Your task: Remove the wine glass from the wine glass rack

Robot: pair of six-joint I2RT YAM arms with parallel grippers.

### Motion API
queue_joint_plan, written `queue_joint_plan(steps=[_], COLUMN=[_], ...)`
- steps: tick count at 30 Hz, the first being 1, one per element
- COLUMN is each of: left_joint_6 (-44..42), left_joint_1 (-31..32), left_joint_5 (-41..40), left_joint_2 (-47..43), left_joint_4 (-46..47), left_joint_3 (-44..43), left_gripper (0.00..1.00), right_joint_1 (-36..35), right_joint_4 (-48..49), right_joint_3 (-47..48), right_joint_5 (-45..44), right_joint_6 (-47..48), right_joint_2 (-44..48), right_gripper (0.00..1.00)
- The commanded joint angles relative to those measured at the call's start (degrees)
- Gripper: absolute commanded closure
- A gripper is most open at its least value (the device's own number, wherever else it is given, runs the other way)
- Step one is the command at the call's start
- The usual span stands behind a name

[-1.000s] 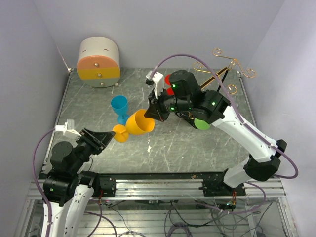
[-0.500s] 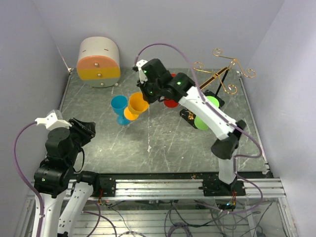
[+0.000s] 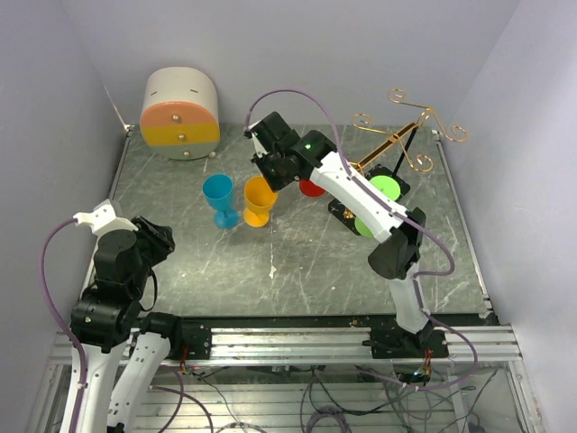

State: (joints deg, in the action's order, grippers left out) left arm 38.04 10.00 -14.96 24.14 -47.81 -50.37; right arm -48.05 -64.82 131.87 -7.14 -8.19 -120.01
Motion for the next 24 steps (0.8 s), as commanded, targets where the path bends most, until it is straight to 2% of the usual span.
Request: queue_joint_plan(steps=[1, 7, 13, 17, 18, 19, 20, 24], left_joint_6=[-2.2, -1.5, -1.4, -1.5, -1.6, -1.6, -1.6, -1.5], left_joint_1=[-0.2, -0.2, -0.2, -0.2, -0.2, -0.2, -0.2, -0.2], left_joint_5=[-2.6, -1.3, -1.1, -0.8, -0.7, -0.7, -0.7, -0.7], left_joint_2=[1.0, 0.0, -0.4, 0.1, 0.1, 0.2, 0.3, 0.5], left_joint_4=[2.5, 3.1, 3.1, 3.2, 3.3, 3.3, 3.3, 3.3], left_joint_3=[-0.6, 0.4, 0.5, 0.6, 0.6, 0.6, 0.6, 0.6], left_gripper=[0.51, 0.51, 0.51, 0.51, 0.51, 0.51, 0.51, 0.51], right_joint_1=[2.1, 2.7, 2.8, 2.7, 2.7, 2.8, 2.7, 2.8], right_joint_4=[1.2, 2.2, 4.5, 6.1, 6.7, 7.2, 7.6, 8.6], right_joint_3=[2.7, 7.9, 6.6, 5.5, 5.2, 4.8, 4.5, 4.1], right_joint_5=[0.4, 1.4, 2.3, 3.5, 3.6, 3.6, 3.6, 2.1], right_joint_6=[-0.5, -0.6, -0.7, -0.6, -0.6, -0.6, -0.5, -0.7], right_joint_2=[-5.0, -10.0, -11.0, -10.3, -9.7, -9.2, -8.7, -6.4], right_gripper=[1.0, 1.0, 1.0, 0.9, 0.83, 0.72, 0.66, 0.63])
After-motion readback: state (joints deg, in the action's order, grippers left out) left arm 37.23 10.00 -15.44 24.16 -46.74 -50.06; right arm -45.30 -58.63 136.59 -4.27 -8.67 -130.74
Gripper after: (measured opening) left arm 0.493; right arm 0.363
